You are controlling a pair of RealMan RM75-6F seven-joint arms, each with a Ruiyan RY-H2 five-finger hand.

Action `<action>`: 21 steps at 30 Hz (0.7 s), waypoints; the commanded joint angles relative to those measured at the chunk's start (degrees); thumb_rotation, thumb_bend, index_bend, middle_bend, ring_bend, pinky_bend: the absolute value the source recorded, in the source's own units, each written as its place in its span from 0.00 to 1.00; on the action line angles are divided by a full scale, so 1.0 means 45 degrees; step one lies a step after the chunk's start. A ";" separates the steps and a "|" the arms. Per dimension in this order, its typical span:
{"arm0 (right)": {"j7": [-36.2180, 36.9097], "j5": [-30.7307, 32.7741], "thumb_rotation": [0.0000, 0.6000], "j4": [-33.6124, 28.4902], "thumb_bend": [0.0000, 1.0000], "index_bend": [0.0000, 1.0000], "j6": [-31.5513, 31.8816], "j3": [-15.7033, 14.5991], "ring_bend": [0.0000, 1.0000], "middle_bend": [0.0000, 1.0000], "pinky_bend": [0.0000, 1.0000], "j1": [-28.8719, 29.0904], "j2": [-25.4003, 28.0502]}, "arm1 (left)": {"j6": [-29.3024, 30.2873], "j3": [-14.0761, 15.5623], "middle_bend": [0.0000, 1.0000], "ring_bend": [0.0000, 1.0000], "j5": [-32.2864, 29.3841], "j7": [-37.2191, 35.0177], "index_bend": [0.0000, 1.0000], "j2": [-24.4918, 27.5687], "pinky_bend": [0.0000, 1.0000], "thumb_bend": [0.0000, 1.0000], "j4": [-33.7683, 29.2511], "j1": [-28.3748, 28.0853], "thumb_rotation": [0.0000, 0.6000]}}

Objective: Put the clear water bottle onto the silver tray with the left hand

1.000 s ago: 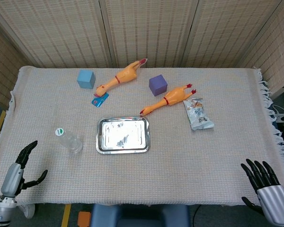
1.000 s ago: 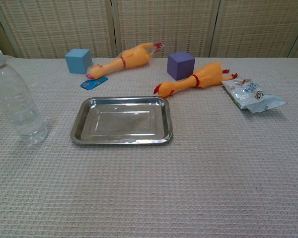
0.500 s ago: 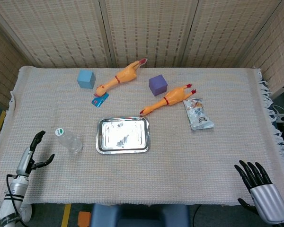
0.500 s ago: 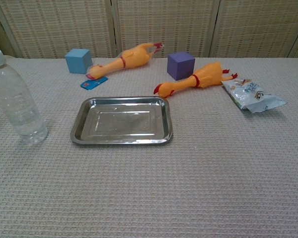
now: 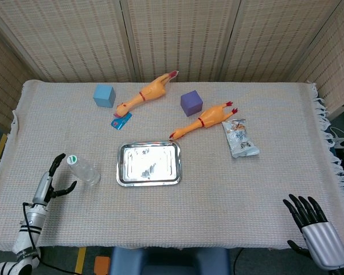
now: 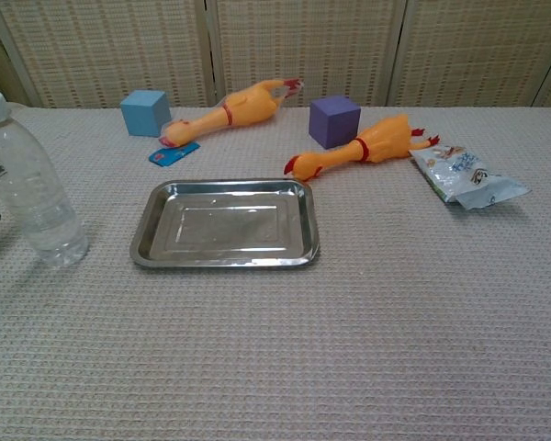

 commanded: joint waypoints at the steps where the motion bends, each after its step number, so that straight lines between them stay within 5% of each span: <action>1: -0.0034 0.0039 1.00 -0.0004 0.02 0.00 -0.0054 0.0001 0.00 0.00 0.00 0.0025 -0.0016 | -0.0221 -0.0118 0.00 0.00 -0.0115 0.0116 0.00 -0.0173 0.04 0.30 0.0020 -0.0177 1.00; 21: 0.0076 0.0193 1.00 -0.0020 0.02 0.00 -0.0018 -0.0012 0.00 0.00 0.00 0.0071 0.0015 | -0.0380 -0.0206 0.00 0.00 -0.0026 0.0767 0.00 -0.0242 0.07 0.31 -0.1078 -0.0543 1.00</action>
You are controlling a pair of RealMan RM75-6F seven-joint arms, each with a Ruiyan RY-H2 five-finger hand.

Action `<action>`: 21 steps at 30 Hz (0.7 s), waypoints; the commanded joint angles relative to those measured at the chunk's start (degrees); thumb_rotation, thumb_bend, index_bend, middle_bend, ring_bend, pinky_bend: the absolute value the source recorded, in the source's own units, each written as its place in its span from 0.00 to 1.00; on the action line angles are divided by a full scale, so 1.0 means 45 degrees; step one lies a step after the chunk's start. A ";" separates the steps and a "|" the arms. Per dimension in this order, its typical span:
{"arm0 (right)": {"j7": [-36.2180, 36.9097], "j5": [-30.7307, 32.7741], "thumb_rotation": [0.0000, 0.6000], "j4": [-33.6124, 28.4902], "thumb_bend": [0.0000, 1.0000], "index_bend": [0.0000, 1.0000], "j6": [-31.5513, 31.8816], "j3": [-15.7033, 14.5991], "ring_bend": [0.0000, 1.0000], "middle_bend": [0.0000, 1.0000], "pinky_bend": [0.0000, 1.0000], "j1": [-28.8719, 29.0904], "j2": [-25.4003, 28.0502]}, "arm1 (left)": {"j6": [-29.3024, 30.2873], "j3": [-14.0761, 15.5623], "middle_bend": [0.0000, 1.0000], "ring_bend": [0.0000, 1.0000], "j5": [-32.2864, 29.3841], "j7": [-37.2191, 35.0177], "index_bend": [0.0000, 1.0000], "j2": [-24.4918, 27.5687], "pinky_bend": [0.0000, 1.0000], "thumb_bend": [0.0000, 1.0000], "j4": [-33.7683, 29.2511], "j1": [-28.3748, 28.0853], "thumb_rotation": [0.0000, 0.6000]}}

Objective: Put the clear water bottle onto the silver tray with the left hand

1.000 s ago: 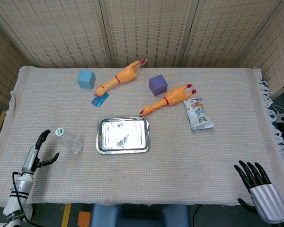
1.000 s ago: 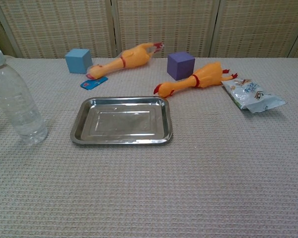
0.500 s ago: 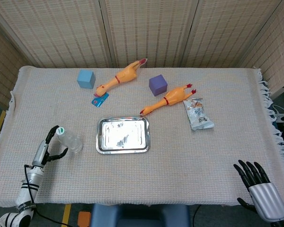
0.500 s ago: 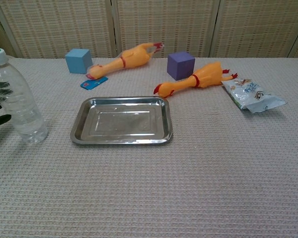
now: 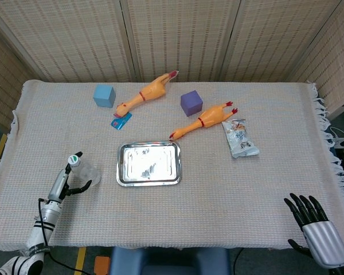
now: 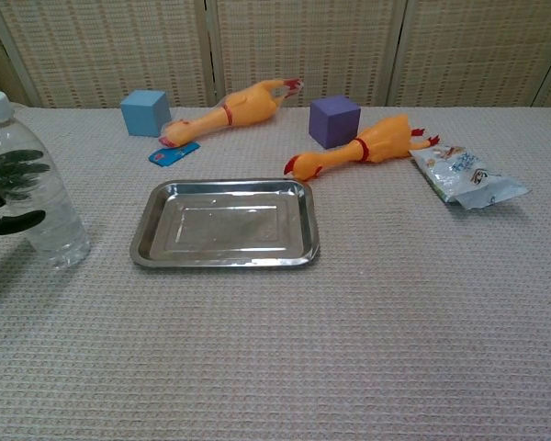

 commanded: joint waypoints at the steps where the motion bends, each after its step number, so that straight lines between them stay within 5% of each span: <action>1: 0.0027 -0.0012 1.00 0.0005 0.02 0.00 0.0024 -0.0014 0.00 0.00 0.00 -0.0006 0.0002 | -0.0041 -0.0044 0.00 0.00 -0.0112 0.0161 0.00 -0.0070 0.08 0.31 0.0050 -0.0032 1.00; 9: -0.0027 0.0018 1.00 -0.0003 0.02 0.00 -0.0020 -0.0029 0.00 0.00 0.00 0.0017 -0.0012 | -0.0309 -0.0104 0.14 0.04 -0.0316 0.0325 0.07 -0.0156 0.19 0.32 0.0004 -0.0144 1.00; 15: 0.0023 0.0012 1.00 0.0007 0.02 0.00 -0.0007 -0.0049 0.00 0.00 0.00 0.0025 -0.0003 | -0.0117 -0.0181 0.35 0.20 -0.0349 0.0319 0.24 -0.0147 0.34 0.36 -0.0119 -0.0076 1.00; 21: 0.0044 0.0041 1.00 -0.0027 0.02 0.00 -0.0018 -0.0073 0.00 0.00 0.00 0.0023 0.0016 | -0.0062 -0.0131 0.42 0.27 -0.0280 0.0226 0.33 -0.0126 0.40 0.40 -0.0125 -0.0028 1.00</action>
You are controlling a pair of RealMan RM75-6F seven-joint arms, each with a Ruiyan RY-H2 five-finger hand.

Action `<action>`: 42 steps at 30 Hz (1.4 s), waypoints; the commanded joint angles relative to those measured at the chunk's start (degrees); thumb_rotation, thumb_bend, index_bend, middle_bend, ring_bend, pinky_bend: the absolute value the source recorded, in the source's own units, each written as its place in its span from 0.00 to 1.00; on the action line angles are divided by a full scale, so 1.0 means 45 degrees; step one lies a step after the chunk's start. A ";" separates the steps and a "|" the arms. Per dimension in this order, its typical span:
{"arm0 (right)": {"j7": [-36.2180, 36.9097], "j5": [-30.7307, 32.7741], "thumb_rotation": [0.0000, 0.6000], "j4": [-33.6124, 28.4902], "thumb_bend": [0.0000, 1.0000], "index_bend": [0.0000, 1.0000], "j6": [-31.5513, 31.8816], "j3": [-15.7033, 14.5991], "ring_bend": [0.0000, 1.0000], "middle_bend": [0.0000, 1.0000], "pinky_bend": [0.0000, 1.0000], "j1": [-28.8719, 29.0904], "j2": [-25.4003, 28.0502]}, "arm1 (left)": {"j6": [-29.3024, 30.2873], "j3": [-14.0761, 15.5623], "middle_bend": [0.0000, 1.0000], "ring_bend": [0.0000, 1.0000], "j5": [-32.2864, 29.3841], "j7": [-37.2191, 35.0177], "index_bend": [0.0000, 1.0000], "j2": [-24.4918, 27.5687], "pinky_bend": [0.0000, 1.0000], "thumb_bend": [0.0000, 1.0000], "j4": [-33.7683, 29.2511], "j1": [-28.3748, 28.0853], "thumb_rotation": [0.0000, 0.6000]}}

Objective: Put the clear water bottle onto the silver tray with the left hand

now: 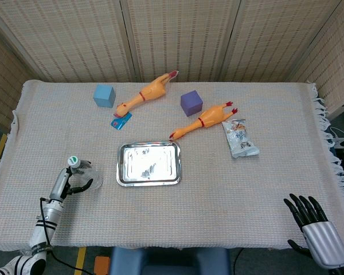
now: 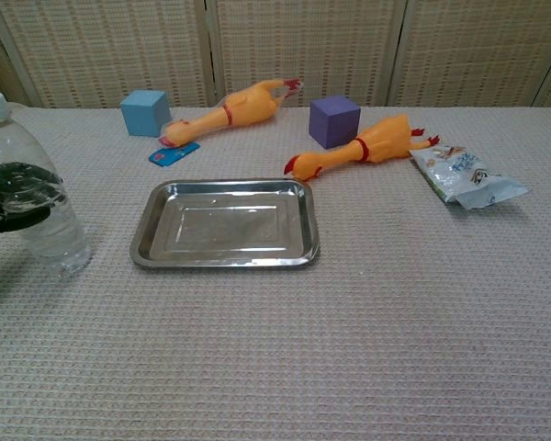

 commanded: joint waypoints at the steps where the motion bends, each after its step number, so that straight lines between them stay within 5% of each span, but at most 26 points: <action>1: 0.0000 0.0016 1.00 -0.0007 0.02 0.00 -0.0014 -0.0007 0.00 0.00 0.00 0.0001 0.0002 | 0.0036 0.0019 0.43 0.27 0.0054 -0.0056 0.34 0.0005 0.41 0.41 0.0027 0.0013 1.00; 9: -0.0114 0.0076 1.00 -0.0053 0.02 0.00 -0.0173 -0.0031 0.00 0.00 0.00 0.0046 -0.0026 | 0.1008 -0.0176 0.42 0.28 0.0492 -0.0282 0.35 0.0034 0.41 0.43 -0.0200 0.0153 1.00; 15: -0.0202 0.0084 1.00 -0.0048 0.02 0.00 -0.0281 -0.0047 0.00 0.00 0.00 0.0088 -0.0082 | 0.2888 -0.1354 0.40 0.25 0.1556 0.0944 0.32 0.1875 0.38 0.43 -0.4053 -0.0072 1.00; 19: -0.0414 0.0071 1.00 -0.0086 0.02 0.00 -0.0496 -0.0108 0.00 0.00 0.00 0.0141 -0.0172 | 0.3083 -0.1316 0.38 0.24 0.1322 0.2225 0.31 0.2713 0.37 0.43 -0.6231 0.0177 1.00; 21: -0.0490 0.0010 1.00 -0.0101 0.02 0.00 -0.0500 -0.0149 0.00 0.00 0.00 0.0132 -0.0192 | 0.2676 -0.0830 0.38 0.24 0.0980 0.2502 0.31 0.2654 0.37 0.43 -0.5950 0.0305 1.00; 25: -0.0569 -0.0154 1.00 -0.0122 0.02 0.00 -0.0413 -0.0254 0.00 0.00 0.00 0.0072 -0.0207 | 0.0840 0.1047 0.37 0.22 0.0513 0.1882 0.29 0.1316 0.36 0.43 -0.3205 0.0539 1.00; 29: -0.0465 -0.0295 1.00 -0.0138 0.02 0.00 -0.0289 -0.0362 0.00 0.00 0.00 0.0011 -0.0134 | 0.0798 0.1271 0.36 0.21 0.1153 0.0814 0.28 0.0314 0.36 0.43 -0.1896 0.0436 1.00; 34: -0.0096 -0.0485 1.00 -0.0077 0.02 0.00 0.0118 -0.0378 0.00 0.00 0.00 -0.0073 0.0004 | 0.2439 0.0301 0.36 0.21 0.2614 0.2390 0.28 0.1174 0.36 0.43 -0.4588 -0.0056 1.00; 40: -0.0033 -0.0535 1.00 -0.0065 0.02 0.00 0.0104 -0.0408 0.00 0.00 0.00 -0.0061 0.0037 | 0.2560 -0.0226 0.36 0.21 0.2810 0.4363 0.29 0.2219 0.36 0.43 -0.7587 -0.0352 1.00; 42: -0.0054 -0.0557 1.00 -0.0075 0.02 0.00 0.0098 -0.0415 0.00 0.00 0.00 -0.0060 0.0032 | 0.2331 0.0264 0.36 0.21 0.2665 0.4851 0.29 0.2706 0.36 0.43 -0.8402 -0.0148 1.00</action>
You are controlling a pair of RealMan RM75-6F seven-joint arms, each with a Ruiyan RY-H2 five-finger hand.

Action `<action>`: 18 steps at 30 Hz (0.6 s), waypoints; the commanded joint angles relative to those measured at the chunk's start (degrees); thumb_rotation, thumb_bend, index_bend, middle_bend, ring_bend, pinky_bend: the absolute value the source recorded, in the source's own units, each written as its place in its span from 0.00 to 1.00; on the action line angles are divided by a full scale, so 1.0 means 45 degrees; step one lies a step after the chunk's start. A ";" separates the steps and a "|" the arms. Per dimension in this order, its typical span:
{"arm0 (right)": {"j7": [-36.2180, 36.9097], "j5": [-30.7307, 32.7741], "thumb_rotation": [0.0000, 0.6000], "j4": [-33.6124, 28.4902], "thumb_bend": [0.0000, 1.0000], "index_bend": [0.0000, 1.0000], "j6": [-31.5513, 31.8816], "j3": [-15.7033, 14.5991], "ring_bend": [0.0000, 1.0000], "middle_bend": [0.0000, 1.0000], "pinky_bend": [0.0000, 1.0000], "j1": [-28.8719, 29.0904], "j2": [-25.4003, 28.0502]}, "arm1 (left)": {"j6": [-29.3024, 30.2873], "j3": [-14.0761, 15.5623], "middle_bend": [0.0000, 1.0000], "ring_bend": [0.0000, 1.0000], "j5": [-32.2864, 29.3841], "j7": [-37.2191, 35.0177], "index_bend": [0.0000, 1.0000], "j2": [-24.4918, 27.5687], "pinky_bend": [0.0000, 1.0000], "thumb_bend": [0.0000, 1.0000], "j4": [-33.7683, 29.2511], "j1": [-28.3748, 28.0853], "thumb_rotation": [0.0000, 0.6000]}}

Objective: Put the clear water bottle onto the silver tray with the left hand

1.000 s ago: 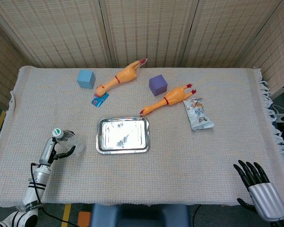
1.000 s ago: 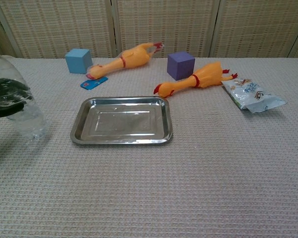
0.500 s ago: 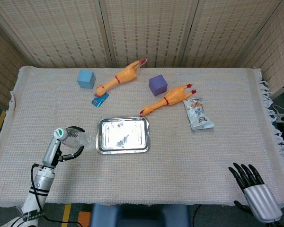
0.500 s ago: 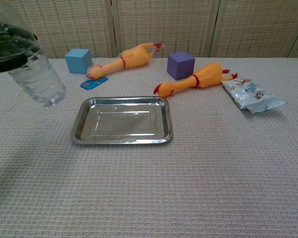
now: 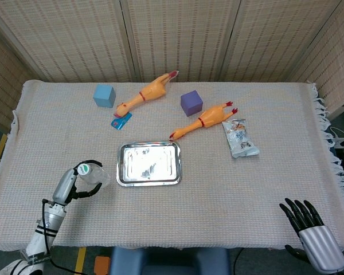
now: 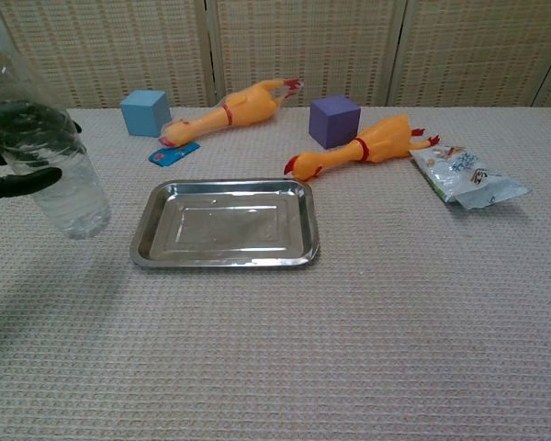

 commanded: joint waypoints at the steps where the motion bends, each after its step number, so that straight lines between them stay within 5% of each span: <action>1: -0.0027 -0.0015 1.00 -0.0001 0.02 0.00 0.0011 -0.0001 0.00 0.00 0.00 -0.0004 -0.0008 | 0.0119 0.0261 0.36 0.21 0.0367 0.1988 0.29 0.1221 0.36 0.43 -0.4508 -0.0074 1.00; 6: -0.0245 0.0080 1.00 -0.0015 0.02 0.00 -0.0141 0.0020 0.00 0.00 0.00 0.0002 -0.0100 | -0.0721 0.1529 0.36 0.21 -0.0100 -0.0373 0.28 0.0393 0.36 0.43 -0.2203 0.0311 1.00; 11: -0.0386 0.0126 1.00 -0.0026 0.02 0.00 -0.0162 0.0052 0.00 0.00 0.00 -0.0012 -0.0154 | -0.1182 0.2084 0.35 0.21 0.0093 -0.1860 0.28 -0.0705 0.35 0.43 0.0327 0.0365 1.00; 18: -0.0476 0.0246 1.00 -0.0001 0.02 0.00 -0.0251 0.0089 0.00 0.00 0.00 -0.0009 -0.0216 | -0.0758 0.2089 0.34 0.20 0.0689 -0.2224 0.28 -0.0742 0.35 0.43 0.0602 0.0279 1.00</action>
